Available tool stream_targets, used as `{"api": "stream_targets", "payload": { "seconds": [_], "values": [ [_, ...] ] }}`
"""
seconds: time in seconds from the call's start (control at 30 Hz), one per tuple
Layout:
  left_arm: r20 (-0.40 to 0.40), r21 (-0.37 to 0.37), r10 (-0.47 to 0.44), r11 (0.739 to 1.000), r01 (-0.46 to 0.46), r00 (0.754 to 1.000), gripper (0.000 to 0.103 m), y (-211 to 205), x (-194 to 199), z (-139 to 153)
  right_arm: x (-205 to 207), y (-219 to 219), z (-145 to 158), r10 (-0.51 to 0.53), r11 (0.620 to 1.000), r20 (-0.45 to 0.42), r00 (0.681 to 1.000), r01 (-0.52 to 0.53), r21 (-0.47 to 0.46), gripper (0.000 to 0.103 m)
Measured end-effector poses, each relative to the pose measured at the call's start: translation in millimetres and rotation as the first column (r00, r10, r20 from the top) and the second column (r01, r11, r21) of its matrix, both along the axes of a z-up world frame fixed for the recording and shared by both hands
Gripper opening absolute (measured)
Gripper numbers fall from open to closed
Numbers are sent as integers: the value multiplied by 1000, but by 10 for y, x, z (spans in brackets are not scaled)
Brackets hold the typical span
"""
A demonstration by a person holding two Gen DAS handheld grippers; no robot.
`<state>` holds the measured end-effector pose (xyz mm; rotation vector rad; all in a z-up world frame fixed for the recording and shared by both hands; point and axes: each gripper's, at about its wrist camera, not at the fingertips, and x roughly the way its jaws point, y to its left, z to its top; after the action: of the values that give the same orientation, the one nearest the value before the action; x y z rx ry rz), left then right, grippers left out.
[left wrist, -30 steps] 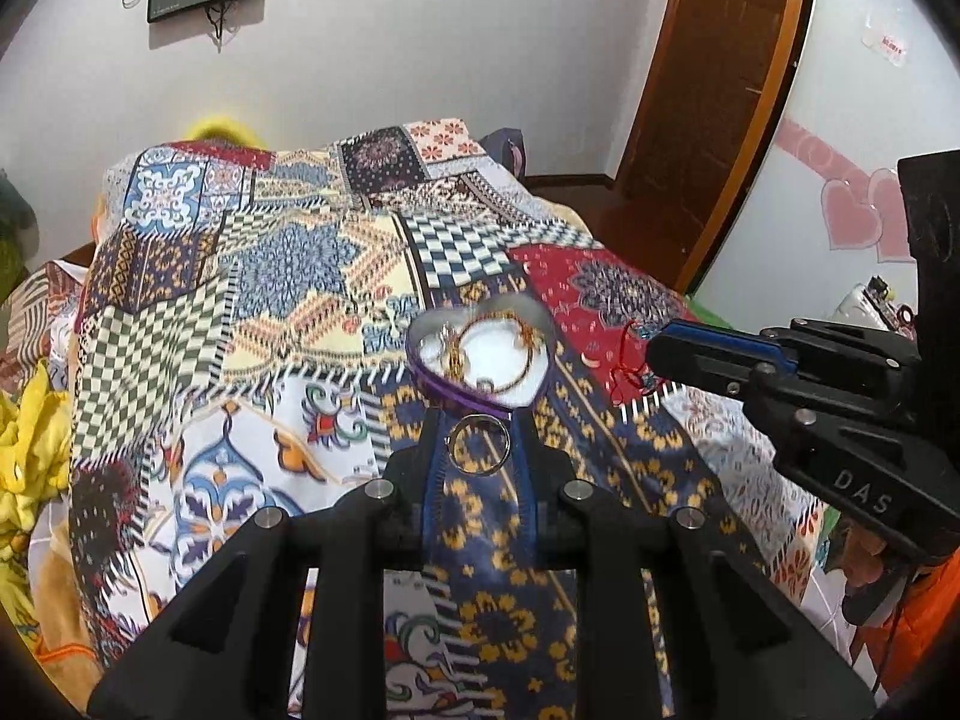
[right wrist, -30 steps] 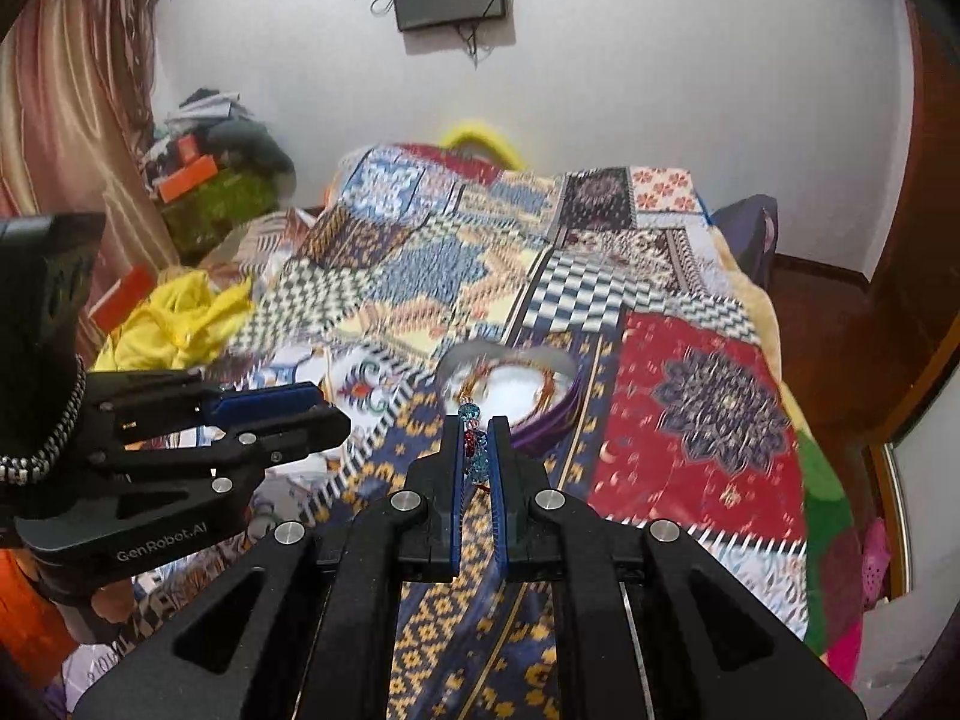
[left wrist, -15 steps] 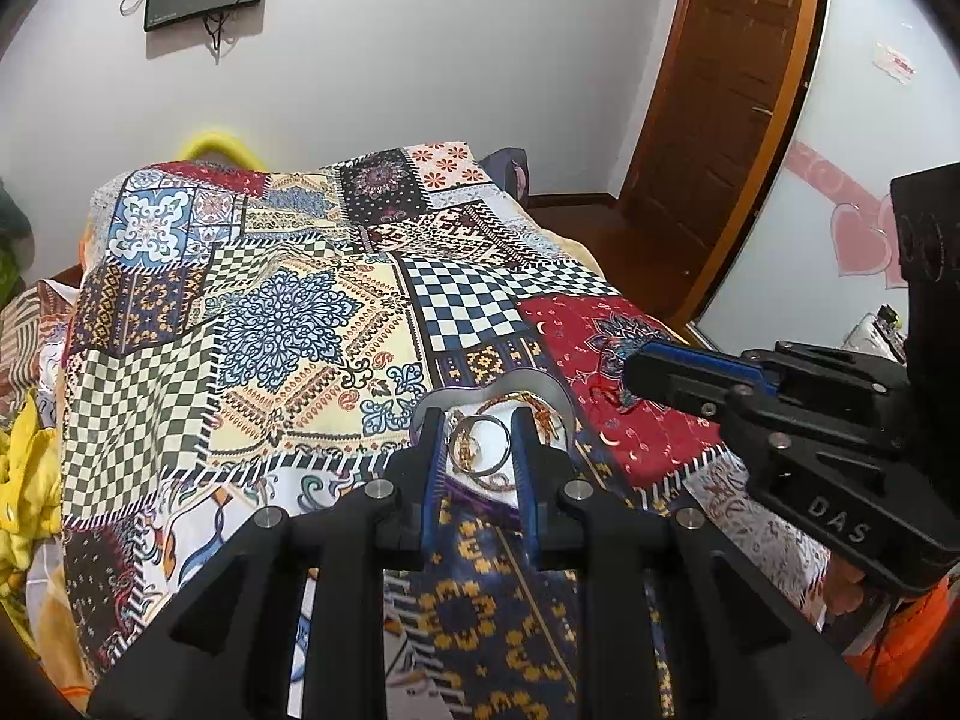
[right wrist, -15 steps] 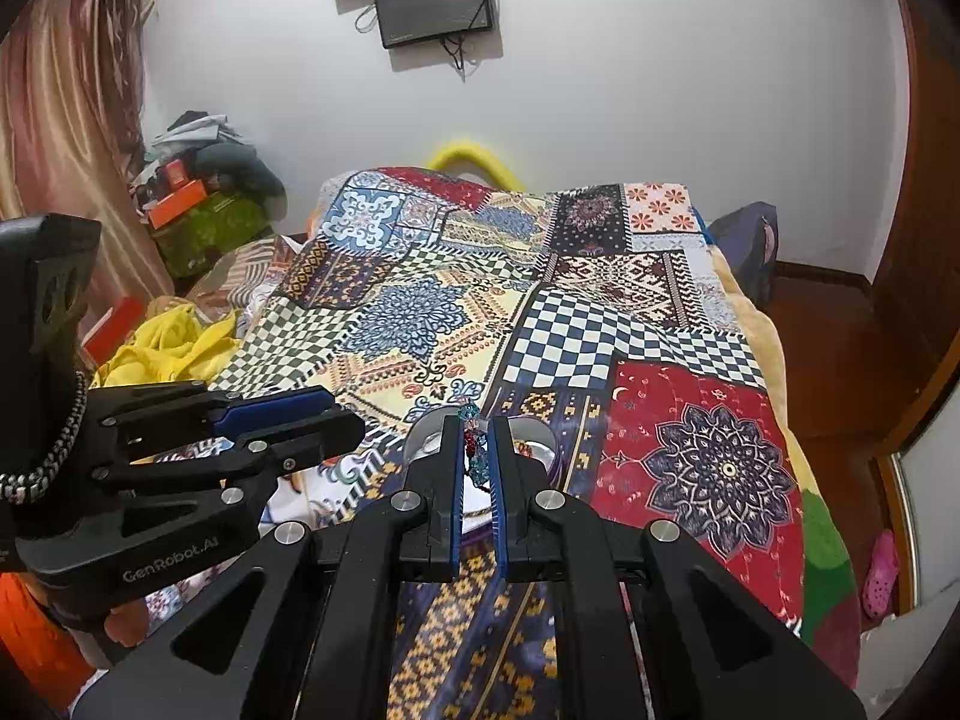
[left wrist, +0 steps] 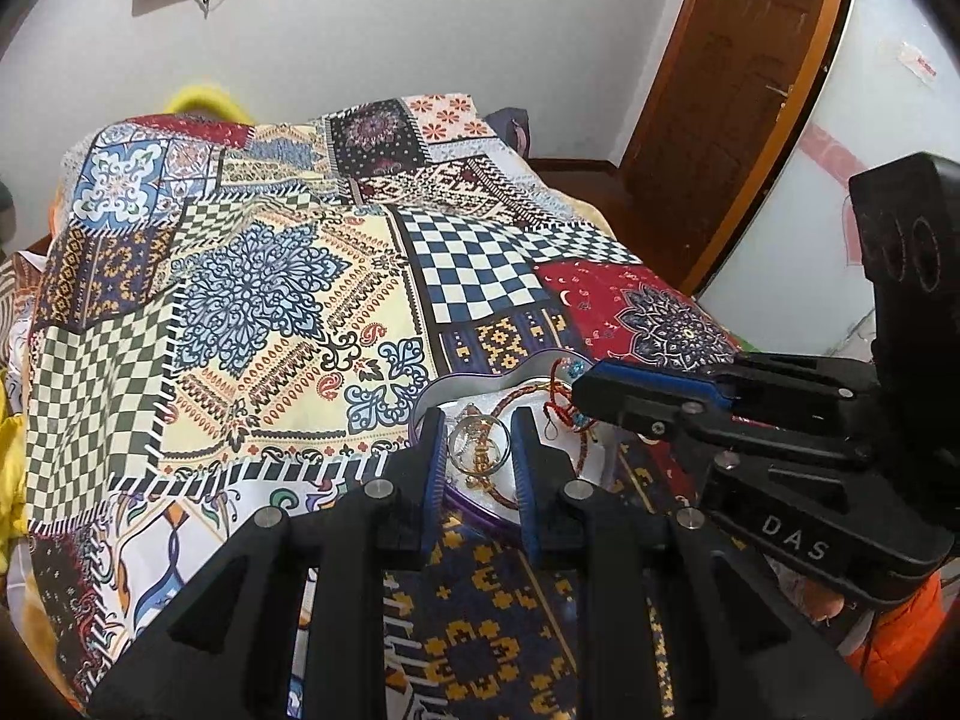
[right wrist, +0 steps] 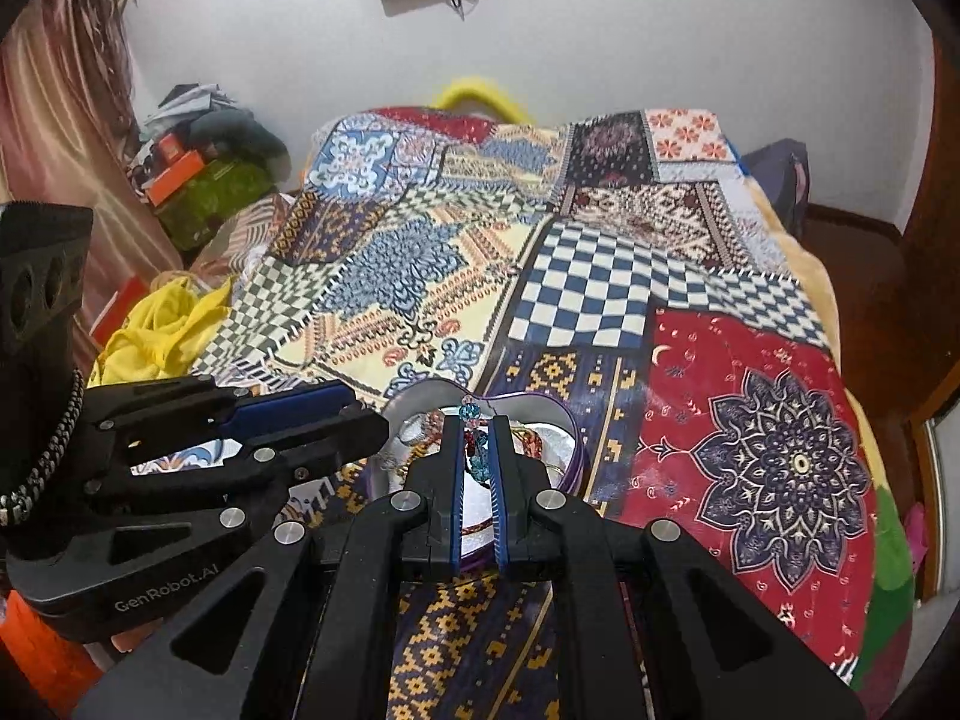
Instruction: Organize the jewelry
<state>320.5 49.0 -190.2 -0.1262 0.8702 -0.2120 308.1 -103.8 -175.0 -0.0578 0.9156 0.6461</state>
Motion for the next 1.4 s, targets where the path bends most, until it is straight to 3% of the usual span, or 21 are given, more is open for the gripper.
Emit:
{"api": "stream_targets", "payload": {
  "seconds": [0.3,0.5,0.7,0.83,0.93,1.07,1.27,1.4],
  "values": [
    [-23,-25,-20,999,20,1000,20,7,79,-41,62,-2,-117,21,1000,-62,998,-21,-7,7],
    [-5,-16,-6,1000,6,1000,20,29,-2,64,7,0,-55,23,999,-55,998,-24,-31,7],
    [72,21,35,999,-37,997,20,44,-255,378,-173,-83,241,-4,1000,14,1000,4,-19,8],
    [161,52,59,996,-68,985,21,12,-519,721,-426,-178,584,-33,999,119,992,35,-9,8],
    [257,76,69,993,-92,964,21,-60,-815,1042,-709,-267,944,-67,998,222,973,63,23,8],
    [383,56,84,992,-114,920,26,-134,-1293,1465,-1140,-406,1390,-108,992,342,933,80,96,8],
    [568,67,97,984,-163,818,40,-294,-2053,1915,-1892,-559,1883,-176,978,514,840,89,188,8],
    [654,48,121,978,-201,747,58,-359,-2462,2027,-2218,-570,1978,-209,972,579,788,103,211,11]
  ]
}}
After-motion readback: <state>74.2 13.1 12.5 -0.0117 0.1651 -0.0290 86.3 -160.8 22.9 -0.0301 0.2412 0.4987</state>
